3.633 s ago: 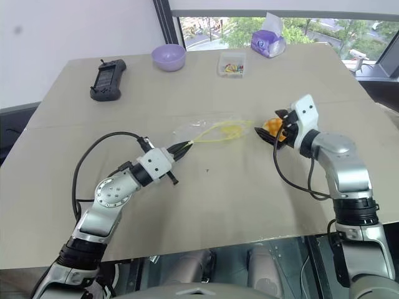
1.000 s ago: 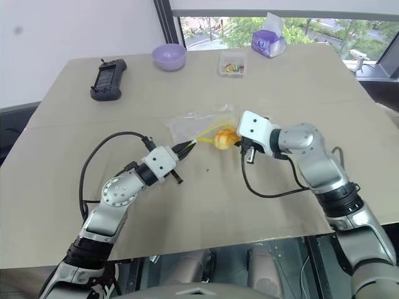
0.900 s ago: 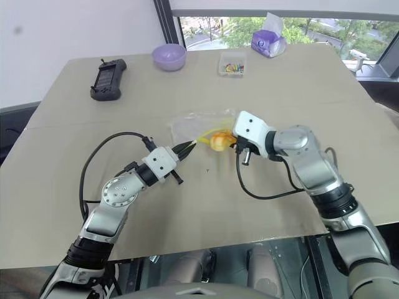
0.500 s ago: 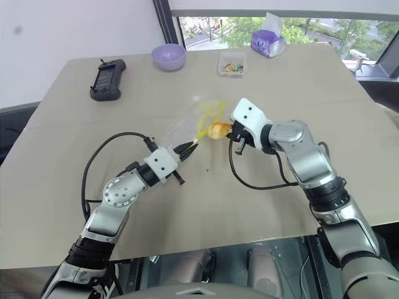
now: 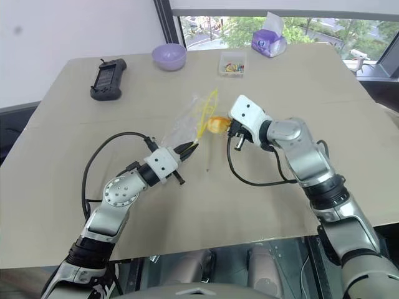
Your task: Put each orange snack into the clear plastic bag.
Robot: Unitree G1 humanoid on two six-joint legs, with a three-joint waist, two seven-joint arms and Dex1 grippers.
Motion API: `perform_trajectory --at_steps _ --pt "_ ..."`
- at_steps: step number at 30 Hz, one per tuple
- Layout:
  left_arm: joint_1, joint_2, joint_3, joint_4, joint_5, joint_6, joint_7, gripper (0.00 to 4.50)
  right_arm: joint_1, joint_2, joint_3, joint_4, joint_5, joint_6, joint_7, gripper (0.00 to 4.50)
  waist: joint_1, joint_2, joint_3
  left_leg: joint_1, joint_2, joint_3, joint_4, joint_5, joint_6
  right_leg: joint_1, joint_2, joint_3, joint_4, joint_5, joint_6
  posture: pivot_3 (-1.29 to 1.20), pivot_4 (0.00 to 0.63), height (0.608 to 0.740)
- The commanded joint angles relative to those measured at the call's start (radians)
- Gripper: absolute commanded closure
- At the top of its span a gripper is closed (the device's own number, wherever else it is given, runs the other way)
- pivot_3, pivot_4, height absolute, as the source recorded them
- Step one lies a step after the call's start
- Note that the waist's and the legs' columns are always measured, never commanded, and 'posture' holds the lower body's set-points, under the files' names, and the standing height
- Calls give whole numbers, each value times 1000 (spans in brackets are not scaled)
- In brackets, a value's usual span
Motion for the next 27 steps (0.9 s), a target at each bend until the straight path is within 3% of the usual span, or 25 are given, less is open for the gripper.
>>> perform_trajectory --at_steps 1,10,16,27 --pt "-10 5 13 -36 -11 -6 1 4500 -21 -53 -33 -4 -38 -54 -8 4254 0 0 0 0 0 0 0 0 0 0 0 0 0 0 0 0 150 736" --pt "-12 -2 10 -33 -9 -2 6 4500 -17 -148 -64 22 -70 -107 17 4254 0 0 0 0 0 0 0 0 0 0 0 0 0 0 0 0 150 736" --pt "-12 -2 13 -33 -5 0 9 4500 34 -272 -97 -78 70 -112 228 4254 5 0 0 -1 0 0 0 0 0 0 0 -1 -2 0 0 0 150 736" --pt "-16 -11 6 -24 -2 -4 13 4500 -10 -255 -156 -113 162 -42 237 4254 5 0 0 -1 0 0 0 0 0 0 -1 0 -1 0 0 0 150 736"
